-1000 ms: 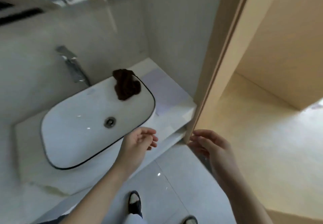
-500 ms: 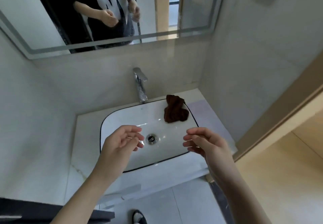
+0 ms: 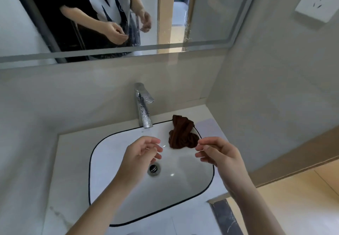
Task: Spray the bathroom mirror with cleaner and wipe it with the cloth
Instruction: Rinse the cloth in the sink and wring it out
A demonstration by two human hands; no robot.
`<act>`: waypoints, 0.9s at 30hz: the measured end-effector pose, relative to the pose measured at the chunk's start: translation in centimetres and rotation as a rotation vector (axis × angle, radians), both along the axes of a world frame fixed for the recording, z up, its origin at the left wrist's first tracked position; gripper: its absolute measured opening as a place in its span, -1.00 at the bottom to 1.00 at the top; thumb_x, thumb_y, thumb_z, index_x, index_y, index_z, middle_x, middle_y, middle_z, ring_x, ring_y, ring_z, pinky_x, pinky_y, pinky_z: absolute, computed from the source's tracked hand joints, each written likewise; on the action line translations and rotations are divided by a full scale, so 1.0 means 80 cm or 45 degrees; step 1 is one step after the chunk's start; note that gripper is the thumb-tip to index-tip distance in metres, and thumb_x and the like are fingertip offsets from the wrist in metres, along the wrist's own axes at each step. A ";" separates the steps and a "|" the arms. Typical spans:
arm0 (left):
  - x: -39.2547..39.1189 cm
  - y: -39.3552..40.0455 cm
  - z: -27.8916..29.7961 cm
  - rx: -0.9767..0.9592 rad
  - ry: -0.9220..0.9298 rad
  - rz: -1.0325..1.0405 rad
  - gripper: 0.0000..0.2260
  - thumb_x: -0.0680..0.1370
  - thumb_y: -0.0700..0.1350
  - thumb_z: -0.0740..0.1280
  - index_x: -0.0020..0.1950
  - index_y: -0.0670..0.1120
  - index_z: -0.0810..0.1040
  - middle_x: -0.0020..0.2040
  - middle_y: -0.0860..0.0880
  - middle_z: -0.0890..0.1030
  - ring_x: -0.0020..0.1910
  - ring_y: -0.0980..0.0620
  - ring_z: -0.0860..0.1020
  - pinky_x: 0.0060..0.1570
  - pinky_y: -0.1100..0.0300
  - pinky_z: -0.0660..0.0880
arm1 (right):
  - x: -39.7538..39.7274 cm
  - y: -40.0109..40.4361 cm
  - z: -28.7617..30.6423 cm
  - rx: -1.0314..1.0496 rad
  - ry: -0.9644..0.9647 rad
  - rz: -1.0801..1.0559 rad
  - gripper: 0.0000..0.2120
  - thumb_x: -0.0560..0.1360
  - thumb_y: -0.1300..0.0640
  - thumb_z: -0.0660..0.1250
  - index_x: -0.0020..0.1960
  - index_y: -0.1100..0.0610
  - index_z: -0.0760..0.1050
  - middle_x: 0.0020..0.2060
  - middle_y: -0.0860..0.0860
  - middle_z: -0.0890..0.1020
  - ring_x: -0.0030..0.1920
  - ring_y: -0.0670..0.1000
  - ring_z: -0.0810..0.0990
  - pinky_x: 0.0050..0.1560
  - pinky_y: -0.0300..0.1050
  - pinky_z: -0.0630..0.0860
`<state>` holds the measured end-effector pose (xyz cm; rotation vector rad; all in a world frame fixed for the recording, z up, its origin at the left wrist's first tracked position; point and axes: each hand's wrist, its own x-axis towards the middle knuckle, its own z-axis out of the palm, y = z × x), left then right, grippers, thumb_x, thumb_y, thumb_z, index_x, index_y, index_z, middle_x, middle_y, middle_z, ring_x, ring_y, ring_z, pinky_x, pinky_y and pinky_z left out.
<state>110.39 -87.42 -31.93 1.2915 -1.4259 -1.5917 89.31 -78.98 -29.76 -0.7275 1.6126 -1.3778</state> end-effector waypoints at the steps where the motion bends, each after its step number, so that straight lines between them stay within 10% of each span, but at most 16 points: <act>1: -0.012 -0.007 -0.008 0.054 0.002 -0.007 -0.78 0.58 -0.36 0.22 0.04 -0.15 0.62 -0.12 -0.14 0.70 -0.19 -0.04 0.67 -0.11 0.12 0.57 | -0.008 -0.009 -0.006 0.027 0.004 0.009 -0.81 0.58 0.43 0.24 0.01 0.28 0.62 -0.19 0.14 0.72 -0.19 0.10 0.69 -0.07 -0.04 0.59; 11: -0.150 -0.087 -0.112 0.321 -0.199 0.118 -0.83 0.52 -0.32 0.29 0.05 -0.18 0.63 -0.10 -0.16 0.69 -0.18 0.01 0.64 -0.24 0.36 0.51 | -0.113 -0.155 -0.129 0.302 0.660 0.353 -0.76 0.52 0.31 0.29 0.02 0.04 0.63 -0.02 -0.05 0.68 -0.02 -0.08 0.63 0.00 -0.27 0.51; 15: -0.198 -0.129 -0.168 0.228 -0.459 0.275 -0.74 0.43 -0.22 0.35 0.12 -0.08 0.58 0.01 -0.08 0.65 0.03 -0.04 0.62 0.07 0.11 0.57 | -0.137 -0.221 -0.171 0.232 0.996 0.674 -0.61 0.51 0.31 0.25 0.29 0.06 0.55 0.23 0.02 0.52 0.23 0.00 0.48 0.23 -0.24 0.39; 20: -0.223 -0.154 -0.205 0.160 -0.727 0.131 -0.75 0.36 -0.03 0.33 0.02 0.11 0.58 -0.11 0.12 0.67 -0.10 0.05 0.64 -0.04 -0.01 0.61 | -0.140 -0.259 -0.212 0.217 1.114 0.984 -0.31 0.43 0.31 0.25 0.54 0.05 0.29 0.49 0.07 0.33 0.46 0.15 0.27 0.48 0.03 0.30; 27: -0.218 -0.148 -0.205 0.187 -0.666 0.224 -0.93 0.44 -0.08 0.44 -0.13 0.01 0.57 -0.23 0.03 0.64 -0.21 -0.02 0.60 -0.14 0.05 0.57 | -0.149 -0.253 -0.234 0.084 1.087 0.774 -0.54 0.46 0.31 0.34 0.32 0.03 0.49 0.30 0.00 0.51 0.29 0.08 0.45 0.32 0.03 0.45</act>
